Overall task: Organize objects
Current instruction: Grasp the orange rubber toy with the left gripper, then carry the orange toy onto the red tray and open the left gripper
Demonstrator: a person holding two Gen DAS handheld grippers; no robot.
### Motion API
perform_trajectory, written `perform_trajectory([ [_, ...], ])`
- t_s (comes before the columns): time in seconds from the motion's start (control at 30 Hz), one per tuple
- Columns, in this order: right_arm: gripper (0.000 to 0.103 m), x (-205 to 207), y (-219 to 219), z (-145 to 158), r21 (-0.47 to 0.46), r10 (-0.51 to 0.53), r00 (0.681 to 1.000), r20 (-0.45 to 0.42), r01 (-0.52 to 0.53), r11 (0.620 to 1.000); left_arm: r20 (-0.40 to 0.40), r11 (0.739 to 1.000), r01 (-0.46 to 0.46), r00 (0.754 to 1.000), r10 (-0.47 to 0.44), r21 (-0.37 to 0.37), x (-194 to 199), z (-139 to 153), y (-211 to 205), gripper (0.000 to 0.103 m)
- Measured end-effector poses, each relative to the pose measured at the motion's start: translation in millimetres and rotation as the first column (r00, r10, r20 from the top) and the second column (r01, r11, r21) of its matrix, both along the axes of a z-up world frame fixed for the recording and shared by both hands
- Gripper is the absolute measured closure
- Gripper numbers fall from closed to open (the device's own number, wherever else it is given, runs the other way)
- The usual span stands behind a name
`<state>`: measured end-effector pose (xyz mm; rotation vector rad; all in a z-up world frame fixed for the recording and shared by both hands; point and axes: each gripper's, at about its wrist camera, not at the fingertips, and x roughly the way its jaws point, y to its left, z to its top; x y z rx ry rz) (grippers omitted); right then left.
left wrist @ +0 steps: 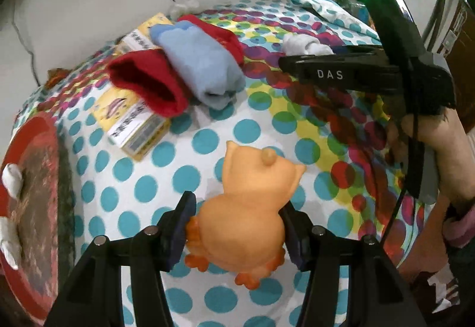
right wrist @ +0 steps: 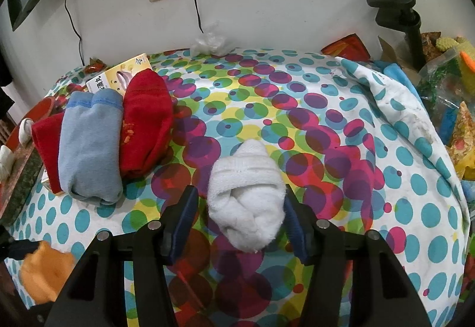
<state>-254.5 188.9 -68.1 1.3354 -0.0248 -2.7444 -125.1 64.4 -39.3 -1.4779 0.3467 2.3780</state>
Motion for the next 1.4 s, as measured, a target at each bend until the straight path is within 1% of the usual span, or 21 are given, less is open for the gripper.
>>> perform_trajectory([
  [0.07, 0.049, -0.7, -1.0, 0.1, 0.008, -0.001, 1.0, 0.001, 0.001, 1.0, -0.02, 1.0, -0.026, 0.999, 0.026, -0.003, 3.7, 2.0, -6.3, 0.047],
  [0.17, 0.049, -1.1, -1.8, -0.2, 0.015, -0.006, 1.0, 0.002, 0.006, 1.0, -0.02, 0.998, -0.066, 0.998, 0.066, 0.024, 5.8, 2.0, -17.9, 0.047],
  [0.37, 0.049, -1.4, -2.7, -0.2, 0.016, -0.007, 1.0, 0.002, 0.007, 1.0, 0.028, 0.989, -0.132, 0.991, 0.13, 0.07, 3.9, -3.6, -41.5, 0.047],
  [0.6, 0.049, -1.6, -3.5, -0.1, 0.014, -0.008, 1.0, 0.001, 0.008, 1.0, -0.003, 0.985, -0.147, 0.989, 0.148, 0.089, 10.8, 13.1, -60.1, 0.047],
  [0.7, 0.049, -1.7, -3.8, -0.1, 0.017, -0.009, 1.0, 0.002, 0.009, 1.0, 0.006, 0.979, -0.162, 0.987, 0.162, 0.12, 12.9, 21.6, -69.3, 0.047],
  [0.77, 0.049, -1.9, -3.3, 0.0, 0.015, -0.009, 1.0, 0.001, 0.009, 1.0, -0.005, 0.975, -0.177, 0.984, 0.18, 0.133, 14.6, 29.7, -76.7, 0.047],
  [0.93, 0.049, -2.3, -4.7, 0.5, 0.019, -0.016, 1.0, 0.004, 0.015, 1.0, -0.054, 0.971, -0.213, 0.974, 0.22, 0.108, 16.3, 48.3, -100.2, 0.047],
  [1.03, 0.049, -2.2, -4.8, 0.9, 0.019, -0.016, 1.0, 0.004, 0.015, 1.0, -0.055, 0.961, -0.256, 0.963, 0.263, 0.103, 15.2, 53.9, -122.3, 0.047],
  [1.2, 0.049, -2.5, -5.5, 0.7, 0.02, -0.016, 1.0, 0.004, 0.016, 1.0, -0.057, 0.94, -0.332, 0.94, 0.337, 0.08, 15.9, 53.8, -157.6, 0.047],
  [1.33, 0.048, -2.5, -6.0, 0.3, 0.023, -0.015, 1.0, 0.004, 0.014, 1.0, -0.097, 0.923, -0.382, 0.918, 0.384, 0.043, 20.6, 52.1, -176.4, 0.047],
  [1.37, 0.048, -2.5, -5.9, 0.3, 0.019, -0.015, 1.0, 0.004, 0.015, 1.0, -0.097, 0.922, -0.387, 0.917, 0.388, 0.033, 20.7, 50.9, -181.4, 0.047],
  [1.4, 0.048, -2.6, -5.9, 0.2, 0.018, -0.015, 1.0, 0.004, 0.015, 1.0, -0.098, 0.915, -0.403, 0.91, 0.404, 0.026, 20.9, 49.5, -187.7, 0.047],
])
